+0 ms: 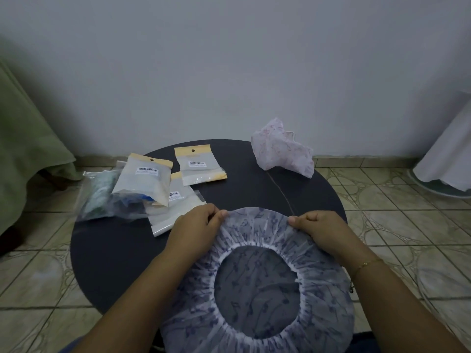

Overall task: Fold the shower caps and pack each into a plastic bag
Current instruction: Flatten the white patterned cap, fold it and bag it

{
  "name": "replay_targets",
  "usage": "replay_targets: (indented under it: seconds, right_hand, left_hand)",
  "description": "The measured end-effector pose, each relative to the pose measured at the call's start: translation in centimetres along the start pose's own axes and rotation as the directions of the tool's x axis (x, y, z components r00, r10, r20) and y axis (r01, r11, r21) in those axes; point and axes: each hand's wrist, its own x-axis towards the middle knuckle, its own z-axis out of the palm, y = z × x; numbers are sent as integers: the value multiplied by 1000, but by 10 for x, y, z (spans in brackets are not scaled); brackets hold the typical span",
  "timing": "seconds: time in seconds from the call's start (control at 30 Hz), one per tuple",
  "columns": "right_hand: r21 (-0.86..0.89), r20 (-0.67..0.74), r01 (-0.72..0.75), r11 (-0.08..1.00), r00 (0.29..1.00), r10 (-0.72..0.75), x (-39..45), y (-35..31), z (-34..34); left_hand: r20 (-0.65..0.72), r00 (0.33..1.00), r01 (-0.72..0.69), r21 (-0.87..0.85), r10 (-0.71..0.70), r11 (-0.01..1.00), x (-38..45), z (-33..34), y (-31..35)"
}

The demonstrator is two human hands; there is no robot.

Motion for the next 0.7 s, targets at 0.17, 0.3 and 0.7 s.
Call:
replay_targets:
  seconds: [0.17, 0.3, 0.7]
  right_hand:
    - [-57, 13, 24, 998, 1000, -23, -1, 2, -6]
    - [-86, 46, -18, 996, 999, 22, -8, 5, -20]
    - [-61, -16, -25, 998, 1000, 24, -10, 12, -21]
  left_hand:
    - [-96, 992, 85, 33, -82, 996, -2, -4, -4]
    - [-179, 969, 175, 10, -170, 985, -5, -5, -10]
    - [-172, 971, 201, 218, -166, 955, -36, -14, -5]
